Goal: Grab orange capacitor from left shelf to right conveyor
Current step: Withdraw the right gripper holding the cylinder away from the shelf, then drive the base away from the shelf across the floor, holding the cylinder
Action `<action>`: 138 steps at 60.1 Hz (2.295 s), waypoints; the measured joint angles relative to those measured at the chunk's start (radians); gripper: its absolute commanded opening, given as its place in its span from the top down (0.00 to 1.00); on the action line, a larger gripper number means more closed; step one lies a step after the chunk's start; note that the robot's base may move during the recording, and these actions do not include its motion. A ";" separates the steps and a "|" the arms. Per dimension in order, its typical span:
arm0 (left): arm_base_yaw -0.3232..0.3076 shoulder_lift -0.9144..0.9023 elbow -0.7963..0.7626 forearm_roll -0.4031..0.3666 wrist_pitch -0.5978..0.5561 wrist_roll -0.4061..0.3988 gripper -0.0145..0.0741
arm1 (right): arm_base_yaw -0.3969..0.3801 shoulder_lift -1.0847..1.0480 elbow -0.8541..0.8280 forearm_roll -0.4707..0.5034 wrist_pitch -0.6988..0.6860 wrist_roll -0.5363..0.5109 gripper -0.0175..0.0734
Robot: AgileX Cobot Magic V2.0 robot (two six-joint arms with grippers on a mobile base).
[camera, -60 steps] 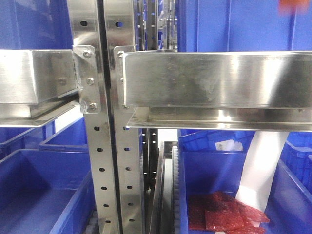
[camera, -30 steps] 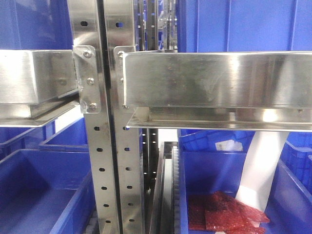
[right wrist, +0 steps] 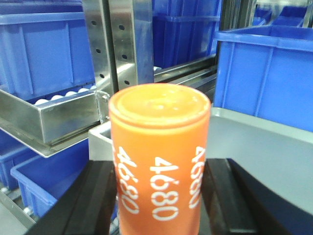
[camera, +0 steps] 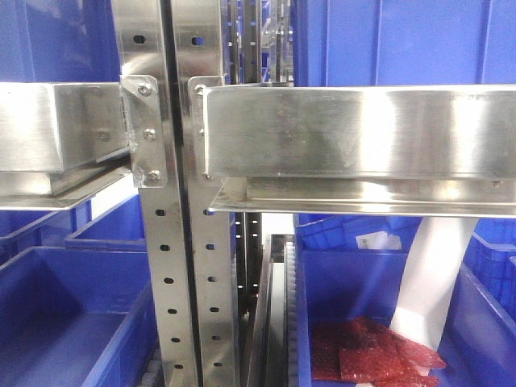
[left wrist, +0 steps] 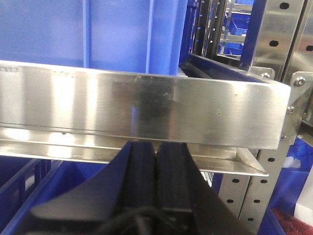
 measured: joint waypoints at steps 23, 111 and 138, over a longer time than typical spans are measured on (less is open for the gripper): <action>0.000 0.000 0.000 0.000 0.000 0.000 0.95 | 0.000 -0.038 0.026 0.000 0.006 0.000 0.70; 0.000 0.000 0.000 0.000 0.000 0.000 0.95 | 0.000 -0.038 0.026 0.000 0.006 0.001 0.70; 0.000 0.000 0.000 0.000 0.000 0.000 0.95 | 0.000 -0.038 0.026 0.000 0.006 0.001 0.70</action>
